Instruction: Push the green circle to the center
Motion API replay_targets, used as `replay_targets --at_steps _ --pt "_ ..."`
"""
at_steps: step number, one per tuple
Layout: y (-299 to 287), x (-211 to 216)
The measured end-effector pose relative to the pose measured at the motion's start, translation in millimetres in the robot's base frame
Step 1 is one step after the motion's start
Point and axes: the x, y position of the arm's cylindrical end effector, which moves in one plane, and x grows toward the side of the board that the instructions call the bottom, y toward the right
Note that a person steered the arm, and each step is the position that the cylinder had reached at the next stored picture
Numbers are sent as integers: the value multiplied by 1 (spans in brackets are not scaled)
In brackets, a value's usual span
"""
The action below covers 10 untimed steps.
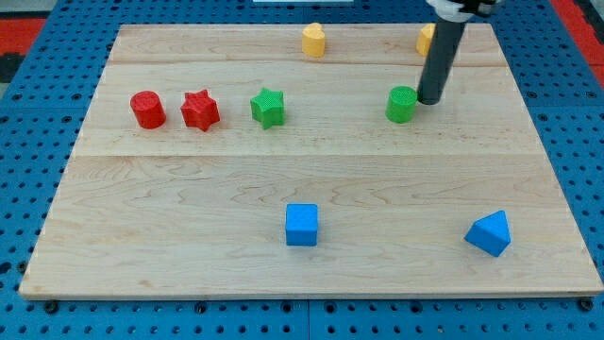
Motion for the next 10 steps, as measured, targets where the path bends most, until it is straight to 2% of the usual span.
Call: replay_targets --at_steps 2,3,4,5,7,10 --pt "-38 3" --pt "-37 4" --pt "2 16" --pt "17 40" --pt "-38 41" --pt "-84 41"
